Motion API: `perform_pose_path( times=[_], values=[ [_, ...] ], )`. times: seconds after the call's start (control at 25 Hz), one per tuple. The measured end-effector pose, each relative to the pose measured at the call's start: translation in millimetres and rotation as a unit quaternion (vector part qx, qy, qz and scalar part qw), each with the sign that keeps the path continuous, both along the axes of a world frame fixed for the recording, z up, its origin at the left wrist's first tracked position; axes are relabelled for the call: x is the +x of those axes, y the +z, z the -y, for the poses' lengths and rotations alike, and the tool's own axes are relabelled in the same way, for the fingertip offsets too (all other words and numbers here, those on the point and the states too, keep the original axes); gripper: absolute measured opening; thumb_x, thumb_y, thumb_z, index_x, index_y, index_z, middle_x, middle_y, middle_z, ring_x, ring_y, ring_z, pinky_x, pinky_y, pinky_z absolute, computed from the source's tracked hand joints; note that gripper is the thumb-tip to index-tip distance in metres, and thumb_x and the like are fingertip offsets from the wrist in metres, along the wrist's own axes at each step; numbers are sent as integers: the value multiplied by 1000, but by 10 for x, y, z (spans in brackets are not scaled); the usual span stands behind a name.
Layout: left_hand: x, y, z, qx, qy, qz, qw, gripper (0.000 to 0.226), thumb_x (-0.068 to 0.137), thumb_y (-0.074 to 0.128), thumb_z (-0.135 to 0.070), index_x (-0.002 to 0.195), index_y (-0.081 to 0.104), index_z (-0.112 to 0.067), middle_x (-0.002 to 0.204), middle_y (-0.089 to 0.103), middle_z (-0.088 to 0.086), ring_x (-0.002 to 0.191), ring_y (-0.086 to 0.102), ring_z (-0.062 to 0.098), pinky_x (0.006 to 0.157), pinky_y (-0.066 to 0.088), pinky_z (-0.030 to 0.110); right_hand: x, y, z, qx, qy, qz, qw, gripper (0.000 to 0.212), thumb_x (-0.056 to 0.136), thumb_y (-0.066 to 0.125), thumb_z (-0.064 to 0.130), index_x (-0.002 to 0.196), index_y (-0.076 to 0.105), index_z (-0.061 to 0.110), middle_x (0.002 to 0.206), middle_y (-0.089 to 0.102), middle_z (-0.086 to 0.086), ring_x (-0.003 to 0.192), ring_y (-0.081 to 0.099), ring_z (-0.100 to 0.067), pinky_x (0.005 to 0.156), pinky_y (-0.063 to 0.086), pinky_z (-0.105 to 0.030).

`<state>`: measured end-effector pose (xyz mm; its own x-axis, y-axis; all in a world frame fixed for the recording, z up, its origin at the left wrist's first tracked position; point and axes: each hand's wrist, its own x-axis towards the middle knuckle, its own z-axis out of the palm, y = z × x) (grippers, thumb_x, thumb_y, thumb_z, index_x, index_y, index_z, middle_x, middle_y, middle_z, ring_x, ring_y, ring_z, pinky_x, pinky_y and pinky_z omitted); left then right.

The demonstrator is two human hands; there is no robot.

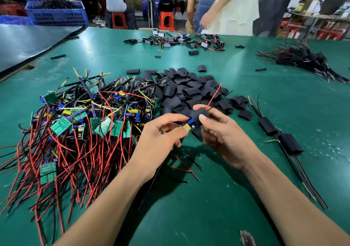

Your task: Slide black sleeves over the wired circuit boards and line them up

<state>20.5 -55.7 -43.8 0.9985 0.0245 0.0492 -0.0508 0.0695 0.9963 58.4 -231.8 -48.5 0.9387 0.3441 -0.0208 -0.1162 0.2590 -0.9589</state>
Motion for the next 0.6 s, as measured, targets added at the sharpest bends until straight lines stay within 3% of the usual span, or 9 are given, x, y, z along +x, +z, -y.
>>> perform_pose_path(
  times=[0.08, 0.2, 0.28, 0.6],
  values=[
    [5, -9, -5, 12, 5, 2, 1000, 18, 85, 72, -7, 92, 76, -23, 74, 62, 24, 57, 50, 17, 65, 41, 29, -6, 14, -1, 6, 5, -16, 1000, 24, 87, 68, 24, 110, 73, 28, 72, 32, -1, 57, 22, -13, 49, 24, -18],
    [6, -4, -8, -16, -7, -15, 1000, 19, 86, 70, -5, 92, 76, -22, 73, 68, 10, 56, 51, 18, 61, 38, 31, -17, 28, -15, 25, 4, -53, 998, 26, 86, 65, 32, 109, 75, 26, 73, 53, 1, 53, 39, -6, 48, 34, -13],
    [8, 2, -19, -41, -24, -38, 998, 17, 87, 68, -5, 92, 76, -20, 77, 70, 10, 56, 51, 18, 59, 37, 30, -13, 33, -20, 31, -3, -68, 997, 27, 91, 61, 34, 111, 75, 22, 73, 59, 2, 52, 44, -4, 47, 36, -13],
    [44, 64, -47, -163, -71, -125, 976, 14, 90, 61, -9, 98, 72, -11, 74, 66, 8, 51, 50, 15, 49, 40, 22, -84, 95, -64, 47, 16, -32, 998, 28, 85, 63, 42, 103, 77, 26, 73, 59, 1, 50, 41, -7, 52, 34, -16]
  ],
)
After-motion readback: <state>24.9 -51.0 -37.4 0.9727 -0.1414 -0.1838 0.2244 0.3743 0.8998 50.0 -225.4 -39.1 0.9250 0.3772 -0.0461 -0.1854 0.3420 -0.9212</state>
